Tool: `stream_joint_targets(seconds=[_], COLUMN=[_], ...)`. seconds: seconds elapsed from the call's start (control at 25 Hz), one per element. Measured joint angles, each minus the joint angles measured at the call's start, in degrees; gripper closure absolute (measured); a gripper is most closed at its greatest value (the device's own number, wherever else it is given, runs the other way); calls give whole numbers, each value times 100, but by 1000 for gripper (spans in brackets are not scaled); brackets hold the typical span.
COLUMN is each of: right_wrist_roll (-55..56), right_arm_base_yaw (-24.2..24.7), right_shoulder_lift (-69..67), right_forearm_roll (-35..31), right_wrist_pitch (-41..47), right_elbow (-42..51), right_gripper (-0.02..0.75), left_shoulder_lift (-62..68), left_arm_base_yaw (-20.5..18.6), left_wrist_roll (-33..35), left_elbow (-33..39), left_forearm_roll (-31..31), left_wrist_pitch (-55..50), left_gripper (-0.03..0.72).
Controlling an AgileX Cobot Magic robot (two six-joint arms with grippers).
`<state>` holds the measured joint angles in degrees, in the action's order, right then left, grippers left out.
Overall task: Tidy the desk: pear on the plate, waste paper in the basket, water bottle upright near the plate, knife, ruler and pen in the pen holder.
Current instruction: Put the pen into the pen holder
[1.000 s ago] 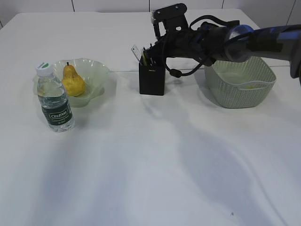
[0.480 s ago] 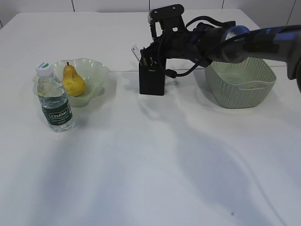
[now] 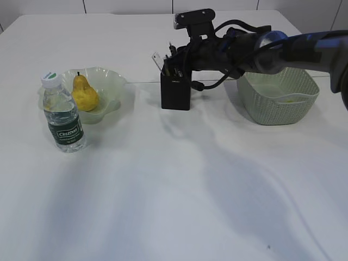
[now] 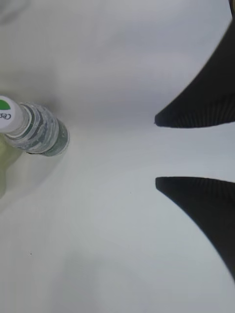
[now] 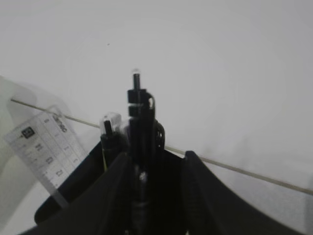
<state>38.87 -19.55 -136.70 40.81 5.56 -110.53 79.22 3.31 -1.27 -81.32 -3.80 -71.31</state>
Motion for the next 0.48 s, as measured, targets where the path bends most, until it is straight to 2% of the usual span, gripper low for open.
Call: stream_joint_targets(seconds=[0.16,0.48], right_wrist_roll=[-7,-71], right_arm_base_yaw=[-18,-185], right_shoulder_lift=[-77,30], right_forearm_roll=[0,77], right_wrist_pitch=[307,350], right_elbow=[0,0], right_gripper=[402,396], left_shoulder_lift=[0,0], left_arm_base_yaw=[0,0], left_wrist_roll=[0,0], left_elbow=[0,0], left_forearm_roll=[-64,-74], left_wrist_pitch=[0,0], left_gripper=[449,449])
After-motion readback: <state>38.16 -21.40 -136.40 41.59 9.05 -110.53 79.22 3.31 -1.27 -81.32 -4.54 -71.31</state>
